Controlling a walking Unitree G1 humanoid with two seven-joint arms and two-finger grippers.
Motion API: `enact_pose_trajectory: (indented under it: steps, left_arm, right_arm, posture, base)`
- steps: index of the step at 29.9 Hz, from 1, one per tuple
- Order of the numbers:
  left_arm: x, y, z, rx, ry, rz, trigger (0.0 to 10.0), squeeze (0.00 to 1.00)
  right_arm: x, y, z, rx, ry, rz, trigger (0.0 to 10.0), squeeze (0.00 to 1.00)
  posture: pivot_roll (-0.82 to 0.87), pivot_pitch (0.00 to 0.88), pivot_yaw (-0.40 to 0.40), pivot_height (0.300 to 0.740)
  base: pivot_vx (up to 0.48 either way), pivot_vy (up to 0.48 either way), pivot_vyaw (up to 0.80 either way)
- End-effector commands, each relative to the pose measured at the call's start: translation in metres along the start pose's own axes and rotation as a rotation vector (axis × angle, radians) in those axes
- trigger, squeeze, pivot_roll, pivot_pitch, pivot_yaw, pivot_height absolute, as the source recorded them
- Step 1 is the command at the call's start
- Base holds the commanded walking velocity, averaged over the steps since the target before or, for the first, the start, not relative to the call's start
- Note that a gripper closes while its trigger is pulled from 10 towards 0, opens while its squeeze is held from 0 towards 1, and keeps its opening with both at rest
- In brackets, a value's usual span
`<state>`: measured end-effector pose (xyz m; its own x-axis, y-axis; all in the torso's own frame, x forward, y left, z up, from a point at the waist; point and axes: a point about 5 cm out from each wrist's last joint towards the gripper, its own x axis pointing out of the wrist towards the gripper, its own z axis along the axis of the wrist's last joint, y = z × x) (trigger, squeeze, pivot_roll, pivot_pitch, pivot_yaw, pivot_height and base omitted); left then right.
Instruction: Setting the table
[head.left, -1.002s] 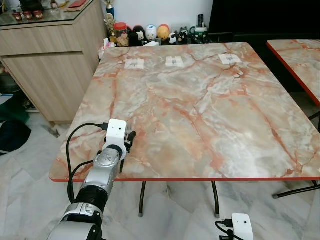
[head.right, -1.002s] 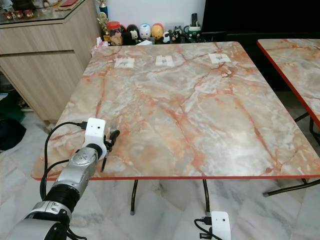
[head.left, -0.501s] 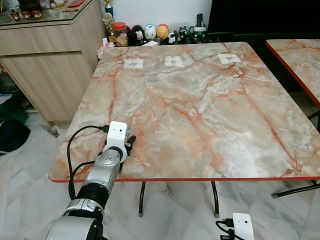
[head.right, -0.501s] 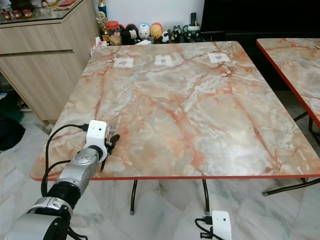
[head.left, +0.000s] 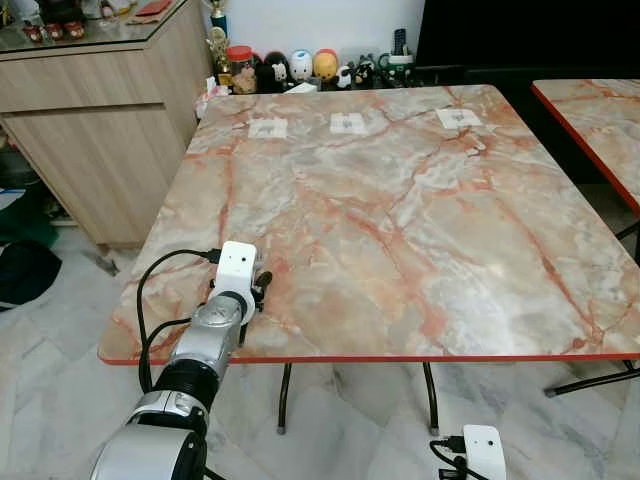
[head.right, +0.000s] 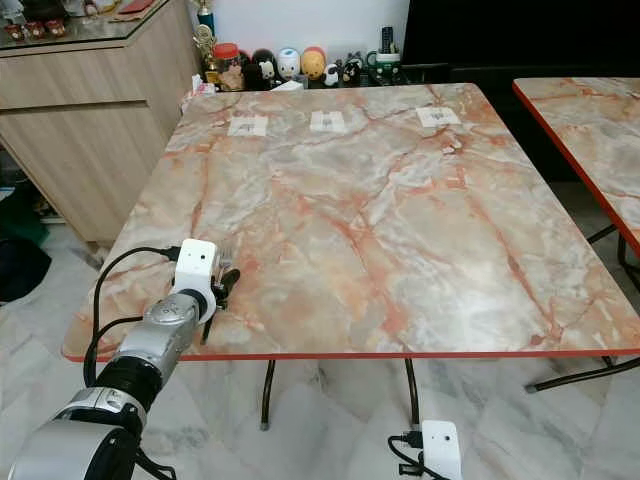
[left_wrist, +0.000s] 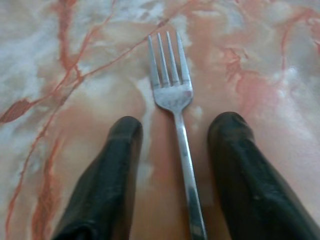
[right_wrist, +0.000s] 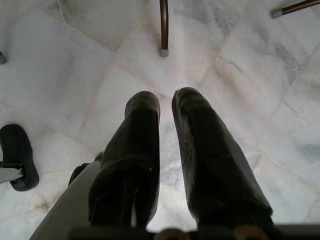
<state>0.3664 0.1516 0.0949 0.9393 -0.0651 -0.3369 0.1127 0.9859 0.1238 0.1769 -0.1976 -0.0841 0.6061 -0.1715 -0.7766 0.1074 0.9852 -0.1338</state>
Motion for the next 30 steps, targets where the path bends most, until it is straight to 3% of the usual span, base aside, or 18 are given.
enact_pose_trajectory:
  steps: [1, 30]
  left_arm:
    - [-0.003, -0.002, -0.025, 0.001, 0.117, -0.01, 0.0, 0.0]
    - [-0.009, 0.002, -0.041, -0.007, 0.166, 0.022, 0.0, 0.0]
  right_arm:
    - [-0.001, 0.001, -0.002, 0.004, 0.002, 0.0, 10.0, 0.0]
    - [-0.001, 0.001, -0.002, -0.001, 0.004, 0.002, 10.0, 0.0]
  posture:
    - [-0.05, 0.071, 0.027, 0.732]
    - [-0.05, 0.069, 0.026, 0.732]
  base:
    - [0.0, 0.0, 0.0]
    - [0.0, 0.0, 0.0]
